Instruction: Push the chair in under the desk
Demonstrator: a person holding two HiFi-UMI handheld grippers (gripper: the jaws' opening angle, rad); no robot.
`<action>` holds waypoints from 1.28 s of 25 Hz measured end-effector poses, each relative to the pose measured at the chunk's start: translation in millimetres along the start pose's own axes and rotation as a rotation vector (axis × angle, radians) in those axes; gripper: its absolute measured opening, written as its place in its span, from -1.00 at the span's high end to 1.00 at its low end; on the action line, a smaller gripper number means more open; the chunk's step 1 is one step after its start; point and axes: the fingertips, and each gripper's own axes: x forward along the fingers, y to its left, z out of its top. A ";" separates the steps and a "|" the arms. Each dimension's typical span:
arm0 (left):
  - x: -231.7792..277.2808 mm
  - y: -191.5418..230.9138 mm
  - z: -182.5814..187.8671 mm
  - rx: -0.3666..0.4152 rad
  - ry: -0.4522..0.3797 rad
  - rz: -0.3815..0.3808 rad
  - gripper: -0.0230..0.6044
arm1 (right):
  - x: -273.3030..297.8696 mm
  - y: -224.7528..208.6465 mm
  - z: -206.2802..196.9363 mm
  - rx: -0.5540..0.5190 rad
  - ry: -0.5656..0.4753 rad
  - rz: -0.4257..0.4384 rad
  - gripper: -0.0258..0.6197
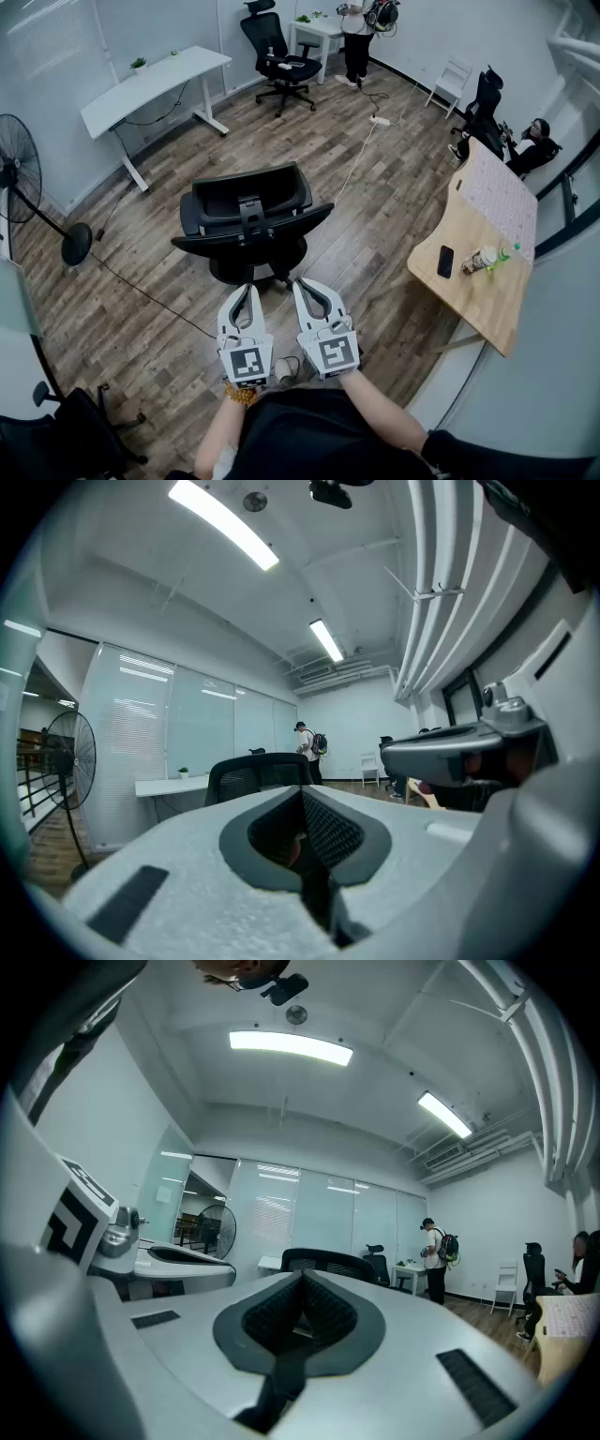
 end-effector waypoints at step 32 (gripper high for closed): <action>110.0 78.3 -63.6 0.489 0.281 -0.217 0.41 | 112.6 -91.8 -71.9 -0.490 0.266 0.461 0.44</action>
